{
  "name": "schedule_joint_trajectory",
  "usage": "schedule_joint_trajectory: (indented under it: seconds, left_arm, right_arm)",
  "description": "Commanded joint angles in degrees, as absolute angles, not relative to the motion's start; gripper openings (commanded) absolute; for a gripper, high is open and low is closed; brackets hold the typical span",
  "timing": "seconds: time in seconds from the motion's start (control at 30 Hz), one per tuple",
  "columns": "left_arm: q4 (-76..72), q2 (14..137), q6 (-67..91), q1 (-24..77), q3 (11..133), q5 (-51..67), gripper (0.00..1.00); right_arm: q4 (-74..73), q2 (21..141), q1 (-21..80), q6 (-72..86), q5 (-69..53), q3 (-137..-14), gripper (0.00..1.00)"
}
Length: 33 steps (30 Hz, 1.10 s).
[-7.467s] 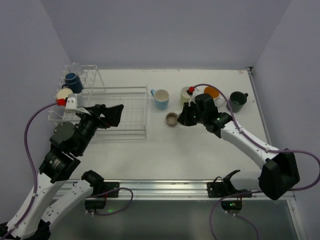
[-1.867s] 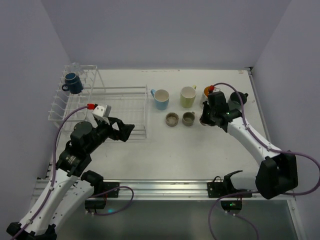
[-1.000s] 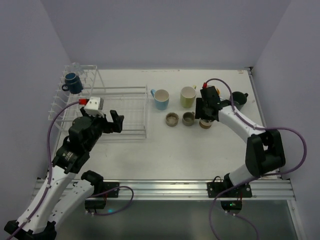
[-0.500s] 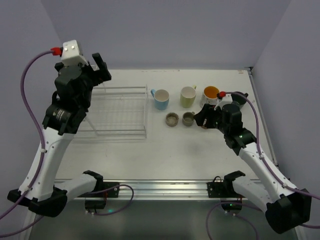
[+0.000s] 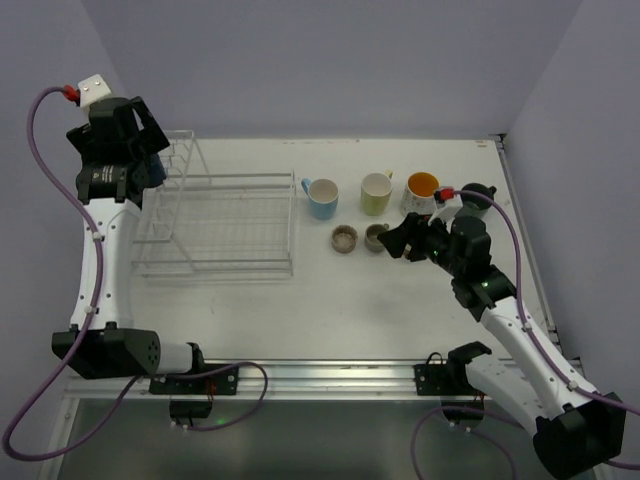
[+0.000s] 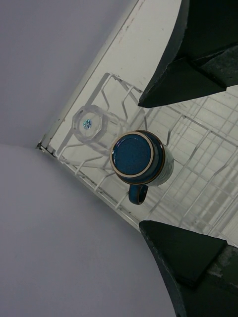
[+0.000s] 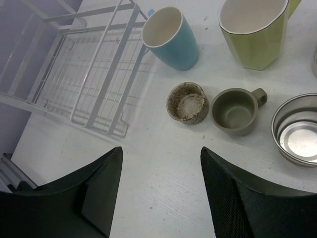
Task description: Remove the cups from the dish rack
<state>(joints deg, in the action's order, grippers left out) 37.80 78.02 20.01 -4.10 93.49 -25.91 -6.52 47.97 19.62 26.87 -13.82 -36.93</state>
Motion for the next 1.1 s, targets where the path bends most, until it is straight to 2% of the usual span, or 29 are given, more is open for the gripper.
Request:
schedule_joint_trajectory:
  seconds: [0.0, 0.23, 0.53, 0.63, 0.77, 0.9, 0.93, 1.07]
  left_arm:
    - [38.1, 78.6, 20.6, -5.4, 93.0, -24.5, 1.00]
    - [37.2, 83.1, 19.9, -6.7, 91.8, -19.2, 0.97]
    - [35.6, 86.1, 18.4, -6.8, 90.9, -19.4, 0.93]
    - [35.1, 86.6, 18.4, -6.8, 90.3, -20.6, 0.87]
    - [34.4, 86.0, 18.4, -6.8, 89.1, -21.3, 0.72]
    - [34.6, 84.9, 18.3, -6.8, 88.1, -22.4, 0.63]
    - [34.9, 84.2, 18.4, -6.8, 87.9, -22.5, 0.57]
    - [35.5, 81.7, 18.6, -6.8, 86.9, -22.5, 0.45]
  right_arm:
    - [-3.0, 47.9, 20.0, 27.9, -17.9, -36.6, 0.67]
    - [-2.7, 47.3, 20.8, 27.8, -18.3, -36.5, 0.67]
    - [-3.1, 48.2, 21.9, 27.2, -17.2, -36.9, 0.67]
    - [-3.1, 48.3, 22.0, 27.0, -16.7, -36.9, 0.67]
    - [-3.1, 48.8, 22.1, 27.0, -16.3, -37.0, 0.67]
    - [-3.2, 48.9, 22.2, 26.9, -15.7, -37.1, 0.67]
    - [-3.2, 48.8, 22.2, 26.9, -15.6, -37.1, 0.67]
    - [-3.1, 48.6, 22.2, 26.9, -15.2, -37.0, 0.67]
